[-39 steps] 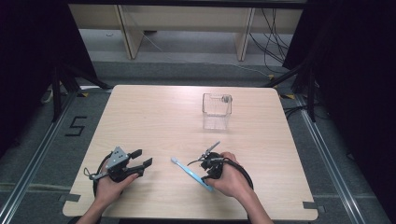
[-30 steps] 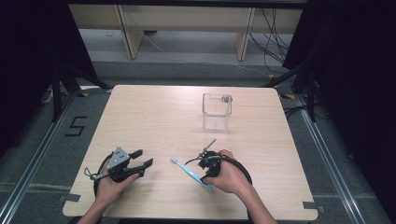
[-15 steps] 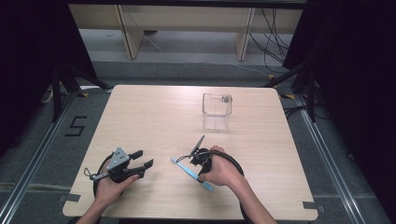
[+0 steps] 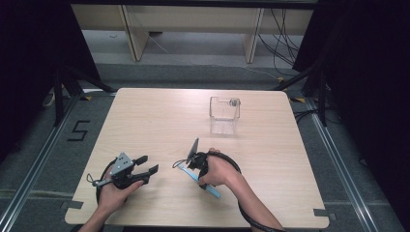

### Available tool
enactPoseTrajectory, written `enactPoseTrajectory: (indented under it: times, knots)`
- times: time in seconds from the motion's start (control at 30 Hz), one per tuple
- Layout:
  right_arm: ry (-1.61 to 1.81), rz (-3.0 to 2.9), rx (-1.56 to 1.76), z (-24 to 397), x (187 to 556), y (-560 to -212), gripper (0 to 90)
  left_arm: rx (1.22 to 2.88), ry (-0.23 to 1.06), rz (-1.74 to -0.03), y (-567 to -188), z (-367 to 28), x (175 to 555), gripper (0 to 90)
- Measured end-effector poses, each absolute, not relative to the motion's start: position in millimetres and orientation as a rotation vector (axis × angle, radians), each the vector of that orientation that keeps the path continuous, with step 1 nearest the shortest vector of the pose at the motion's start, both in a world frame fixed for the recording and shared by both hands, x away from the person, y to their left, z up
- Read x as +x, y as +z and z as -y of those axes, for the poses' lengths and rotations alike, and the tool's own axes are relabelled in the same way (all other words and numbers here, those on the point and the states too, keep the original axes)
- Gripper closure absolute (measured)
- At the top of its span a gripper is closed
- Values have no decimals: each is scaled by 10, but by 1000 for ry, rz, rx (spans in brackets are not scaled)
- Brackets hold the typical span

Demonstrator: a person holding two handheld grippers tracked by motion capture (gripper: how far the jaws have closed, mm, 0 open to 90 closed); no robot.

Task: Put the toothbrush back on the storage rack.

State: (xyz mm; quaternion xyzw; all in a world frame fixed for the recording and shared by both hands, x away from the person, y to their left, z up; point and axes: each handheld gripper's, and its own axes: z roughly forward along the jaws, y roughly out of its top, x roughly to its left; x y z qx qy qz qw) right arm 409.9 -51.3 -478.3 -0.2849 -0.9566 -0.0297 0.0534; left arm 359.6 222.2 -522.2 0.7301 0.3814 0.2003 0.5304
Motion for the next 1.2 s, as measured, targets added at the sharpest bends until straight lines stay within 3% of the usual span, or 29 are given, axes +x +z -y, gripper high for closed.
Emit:
enactPoseTrajectory:
  times: [0.23, 0.5, 0.83, 1.2]
  knots:
    - [-5, 2942, -946, 423, 4056, -4775, 772, 1740, 477, -902, -5228, -2214, 3599, 376]
    - [10, 2997, -932, 375, 4024, -4777, 790, 1740, 479, -910, -5223, -2223, 3595, 376]
    - [-224, 2959, -1006, 529, 3996, -4708, 792, 1724, 479, -926, -5222, -2243, 3619, 392]
    - [-655, 2950, -1119, 726, 3896, -4595, 792, 1659, 318, -910, -5108, -2121, 3665, 394]
